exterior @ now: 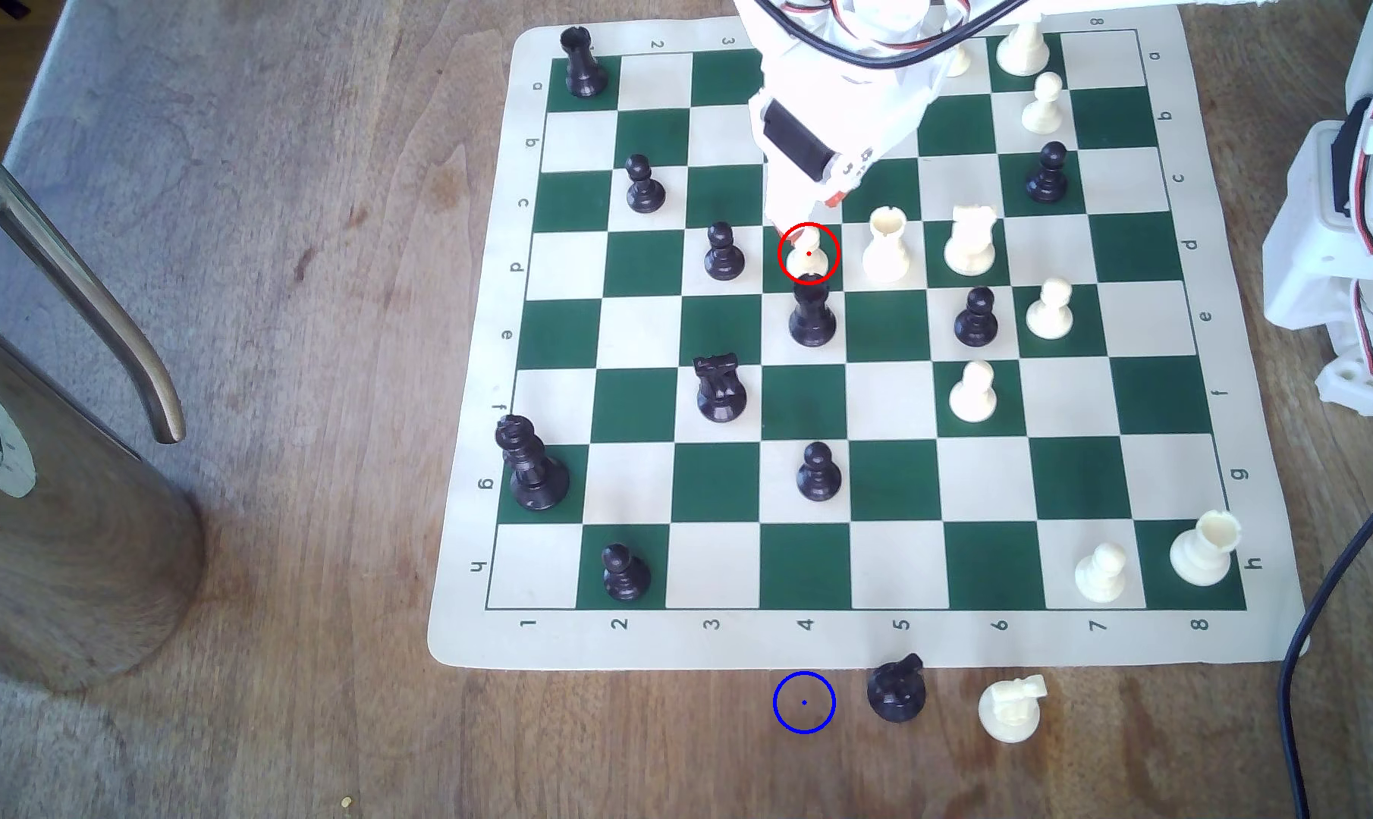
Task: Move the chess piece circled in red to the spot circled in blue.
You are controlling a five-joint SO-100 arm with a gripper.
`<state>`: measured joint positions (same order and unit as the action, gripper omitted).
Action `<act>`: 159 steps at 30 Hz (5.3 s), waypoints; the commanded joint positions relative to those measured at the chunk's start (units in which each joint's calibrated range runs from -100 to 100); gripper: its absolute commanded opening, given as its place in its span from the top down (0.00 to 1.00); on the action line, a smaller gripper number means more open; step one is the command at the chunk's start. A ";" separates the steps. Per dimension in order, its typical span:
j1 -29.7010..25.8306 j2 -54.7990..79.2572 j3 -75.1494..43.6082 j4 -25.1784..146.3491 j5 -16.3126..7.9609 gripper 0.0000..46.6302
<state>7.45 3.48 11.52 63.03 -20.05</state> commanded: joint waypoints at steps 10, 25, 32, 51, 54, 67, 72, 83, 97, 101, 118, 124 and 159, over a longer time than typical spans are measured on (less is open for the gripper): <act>0.73 2.47 -5.99 -2.26 0.15 0.76; 0.26 5.44 -5.72 -4.55 -0.05 0.75; -0.29 6.45 -5.90 -4.72 0.05 0.77; 0.10 0.00 -6.26 -4.47 1.17 0.99; 0.02 -4.16 -6.81 -2.91 1.37 0.99; -12.02 -16.30 -9.62 6.59 0.63 0.99; -20.94 -17.57 -9.98 9.37 -0.83 0.99; -34.32 -2.97 -18.87 9.62 -0.20 0.99; -35.49 8.83 -25.21 -0.70 2.25 0.99; -35.41 10.36 -26.66 -2.18 2.10 0.99; -36.27 18.34 -26.66 -7.17 -0.20 0.99; -36.43 19.78 -26.39 -8.65 -0.98 0.99; -36.66 19.53 -26.94 -4.22 0.59 0.66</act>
<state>-28.98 26.77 -10.53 58.41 -19.61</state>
